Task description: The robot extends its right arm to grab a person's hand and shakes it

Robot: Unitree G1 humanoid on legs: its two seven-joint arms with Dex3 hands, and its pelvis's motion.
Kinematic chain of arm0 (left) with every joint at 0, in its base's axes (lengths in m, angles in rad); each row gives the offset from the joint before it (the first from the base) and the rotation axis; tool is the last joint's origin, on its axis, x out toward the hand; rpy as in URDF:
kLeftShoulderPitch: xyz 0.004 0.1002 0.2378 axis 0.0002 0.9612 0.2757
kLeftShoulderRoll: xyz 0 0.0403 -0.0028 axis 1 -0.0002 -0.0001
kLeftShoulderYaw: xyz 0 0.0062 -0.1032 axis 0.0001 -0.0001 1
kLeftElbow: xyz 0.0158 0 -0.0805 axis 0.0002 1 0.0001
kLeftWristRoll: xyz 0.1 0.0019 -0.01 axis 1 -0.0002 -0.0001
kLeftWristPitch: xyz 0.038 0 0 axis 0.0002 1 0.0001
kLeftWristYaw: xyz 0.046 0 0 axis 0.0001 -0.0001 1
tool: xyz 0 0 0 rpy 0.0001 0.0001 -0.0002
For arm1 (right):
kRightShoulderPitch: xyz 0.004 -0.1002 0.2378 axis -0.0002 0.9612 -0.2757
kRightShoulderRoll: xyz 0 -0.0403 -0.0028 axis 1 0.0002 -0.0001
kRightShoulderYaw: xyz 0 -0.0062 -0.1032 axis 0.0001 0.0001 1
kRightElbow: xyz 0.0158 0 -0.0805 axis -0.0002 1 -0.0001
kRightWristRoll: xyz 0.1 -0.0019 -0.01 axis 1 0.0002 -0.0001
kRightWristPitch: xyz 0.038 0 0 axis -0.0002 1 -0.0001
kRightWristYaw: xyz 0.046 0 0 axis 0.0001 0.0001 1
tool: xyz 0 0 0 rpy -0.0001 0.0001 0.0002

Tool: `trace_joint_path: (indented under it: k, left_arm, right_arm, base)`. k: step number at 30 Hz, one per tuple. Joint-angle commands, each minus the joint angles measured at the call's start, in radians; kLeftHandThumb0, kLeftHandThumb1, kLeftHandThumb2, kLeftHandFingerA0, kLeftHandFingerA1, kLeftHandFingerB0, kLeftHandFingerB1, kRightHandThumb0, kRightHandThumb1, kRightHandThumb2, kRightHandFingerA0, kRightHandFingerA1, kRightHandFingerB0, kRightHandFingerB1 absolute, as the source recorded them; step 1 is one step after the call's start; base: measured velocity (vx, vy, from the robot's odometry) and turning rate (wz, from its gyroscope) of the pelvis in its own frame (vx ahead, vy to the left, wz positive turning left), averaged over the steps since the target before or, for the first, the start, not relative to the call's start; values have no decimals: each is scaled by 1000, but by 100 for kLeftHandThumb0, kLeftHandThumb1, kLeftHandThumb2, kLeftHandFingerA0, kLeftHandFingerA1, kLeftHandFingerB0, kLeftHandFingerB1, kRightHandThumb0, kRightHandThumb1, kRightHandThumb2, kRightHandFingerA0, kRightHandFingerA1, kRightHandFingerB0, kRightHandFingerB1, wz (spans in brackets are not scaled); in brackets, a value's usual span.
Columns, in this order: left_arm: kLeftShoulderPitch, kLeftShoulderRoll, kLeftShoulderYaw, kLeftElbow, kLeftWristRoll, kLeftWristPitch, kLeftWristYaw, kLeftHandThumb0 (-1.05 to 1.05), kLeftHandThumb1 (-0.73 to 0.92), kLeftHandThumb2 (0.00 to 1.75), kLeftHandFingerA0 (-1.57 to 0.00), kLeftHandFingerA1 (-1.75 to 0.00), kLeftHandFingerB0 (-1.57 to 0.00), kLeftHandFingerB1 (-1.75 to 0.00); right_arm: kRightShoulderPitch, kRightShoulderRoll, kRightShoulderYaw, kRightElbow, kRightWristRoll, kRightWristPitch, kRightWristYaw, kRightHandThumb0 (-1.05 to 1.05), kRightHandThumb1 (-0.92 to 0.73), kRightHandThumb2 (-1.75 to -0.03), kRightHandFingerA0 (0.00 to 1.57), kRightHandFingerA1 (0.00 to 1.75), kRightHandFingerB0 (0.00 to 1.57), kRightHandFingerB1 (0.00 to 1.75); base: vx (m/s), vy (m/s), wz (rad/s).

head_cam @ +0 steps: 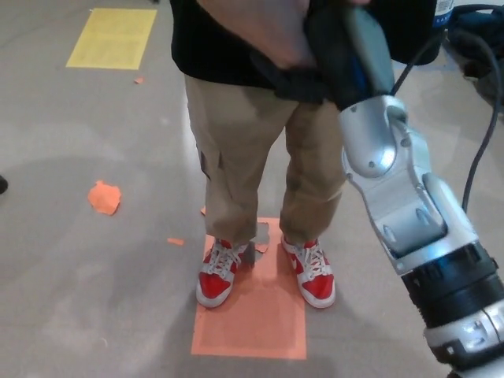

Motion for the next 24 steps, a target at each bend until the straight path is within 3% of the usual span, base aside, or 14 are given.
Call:
trace_joint_path:
  k: [1, 5, 10, 11, 13, 14, 15, 16, 17, 21, 24]
  left_arm:
    - [-10, 23, -2, 16, 16, 2, 8, -63, 92, 69, -35, -34, -29, -32]
    - [-13, 22, 0, 12, 14, -2, 8, -61, 92, 69, -35, -34, -29, -33]
    - [-11, 27, 1, 14, 13, -20, -5, -61, 92, 69, -36, -35, -30, -33]
    - [-8, 24, 6, 11, 6, -18, -2, -58, 92, 69, -36, -34, -30, -33]
    - [-5, 22, 3, 11, 12, -17, 6, -59, 92, 69, -37, -34, -30, -32]
    - [-2, 19, -1, 12, 18, -16, 16, -56, 75, 109, -33, -53, -18, -45]
    - [-1, 17, -5, 13, 22, -12, 21, -58, 75, 110, -32, -52, -16, -44]
    - [-1, 15, -8, 13, 25, -7, 23, -58, 75, 110, -32, -52, -16, -44]
    - [-1, 13, -6, 16, 22, -5, 22, -64, 92, 69, -37, -35, -29, -32]
    - [-9, 20, -4, 11, 19, 0, 5, -64, 92, 69, -36, -35, -29, -32]
    - [-19, 25, 0, 9, 14, -5, -6, -63, 92, 69, -36, -35, -28, -32]
  right_arm:
    - [195, 1, -34, -751, 23, 172, 178, -12, -81, -65, 118, 73, 74, 50]
    - [220, 5, -32, -781, 33, 165, 175, -11, -82, -67, 118, 73, 74, 51]
    - [212, -13, -23, -562, 30, 118, 129, -9, -78, -64, 117, 73, 77, 53]
    - [193, -26, -16, -409, 39, 117, 135, -8, -80, -62, 116, 63, 74, 52]
    - [186, -32, -10, -324, 42, 126, 141, -8, -77, -62, 116, 62, 74, 53]
    - [177, -33, -7, -239, 48, 141, 147, -7, -76, -64, 115, 65, 73, 53]
    - [159, -33, -4, -118, 56, 132, 143, -4, -77, -61, 114, 66, 76, 54]
    - [142, -34, -2, -7, 64, 113, 134, -4, -77, -61, 114, 66, 76, 54]
    - [128, -37, -1, 84, 67, 88, 126, -6, -74, -61, 116, 67, 76, 54]
    - [74, -35, 7, 309, 60, 72, 109, -13, -58, -61, 107, 68, 74, 57]
    - [43, -35, -4, 394, 73, 53, 107, -8, -63, -59, 108, 66, 74, 54]
  base:
    - [0, 0, 0]
    - [0, 0, 0]
    - [0, 0, 0]
    - [0, 0, 0]
    - [0, 0, 0]
    - [0, 0, 0]
    - [0, 0, 0]
    - [0, 0, 0]
    - [0, 0, 0]
    - [0, 0, 0]
    - [0, 0, 0]
